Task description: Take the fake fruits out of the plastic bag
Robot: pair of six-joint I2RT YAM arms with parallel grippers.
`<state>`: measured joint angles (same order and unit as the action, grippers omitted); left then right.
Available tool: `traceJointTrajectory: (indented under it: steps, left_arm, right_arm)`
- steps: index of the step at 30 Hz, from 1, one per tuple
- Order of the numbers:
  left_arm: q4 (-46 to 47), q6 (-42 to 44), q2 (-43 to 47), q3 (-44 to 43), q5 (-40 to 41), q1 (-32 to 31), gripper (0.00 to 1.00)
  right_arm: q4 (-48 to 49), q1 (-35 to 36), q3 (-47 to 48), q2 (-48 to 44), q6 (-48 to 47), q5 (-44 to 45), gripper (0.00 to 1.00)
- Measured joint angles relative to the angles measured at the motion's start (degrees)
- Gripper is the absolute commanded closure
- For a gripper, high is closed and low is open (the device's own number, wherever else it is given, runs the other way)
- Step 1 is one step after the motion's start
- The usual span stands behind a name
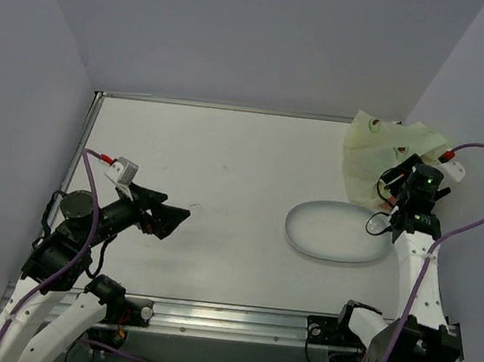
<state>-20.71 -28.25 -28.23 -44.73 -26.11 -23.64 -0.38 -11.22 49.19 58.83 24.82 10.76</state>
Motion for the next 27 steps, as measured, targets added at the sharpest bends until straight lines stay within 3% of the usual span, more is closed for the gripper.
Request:
traceJointTrajectory:
  steps: [1,9,10,14,17,21,27]
  left_arm:
    - [0.28,-0.37,-0.11,0.00,-0.15,-0.50,0.10]
    - [0.42,-0.68,-2.51,0.09,-0.85,-5.25,0.29]
    - [0.35,-0.55,-2.95,0.09,-0.85,-5.73,0.31]
    - [0.35,-0.44,-5.03,0.09,-0.85,-7.10,0.33]
    - [0.39,-0.46,-7.37,-0.04,-1.14,-7.72,0.34]
    - [1.29,-1.11,-11.58,-1.38,-2.23,-8.24,0.32]
    - [8.11,-5.05,-20.20,-3.50,0.70,-11.67,0.21]
  right_arm:
    - [1.22,-1.79,0.39,2.21,0.00,-1.81,0.31]
    - [10.21,-7.28,6.78,21.99,-0.31,-14.27,0.32]
    - [11.04,-7.56,8.02,24.20,-0.44,-15.82,0.47]
    - [15.89,-8.61,10.47,30.36,-1.20,-22.03,0.79]
    - [16.44,-7.23,13.11,33.59,-3.13,-24.83,0.87]
    - [14.95,0.70,24.96,41.57,-8.39,-28.28,0.92]
    - [13.62,9.81,32.81,47.21,-12.50,-34.73,0.96]
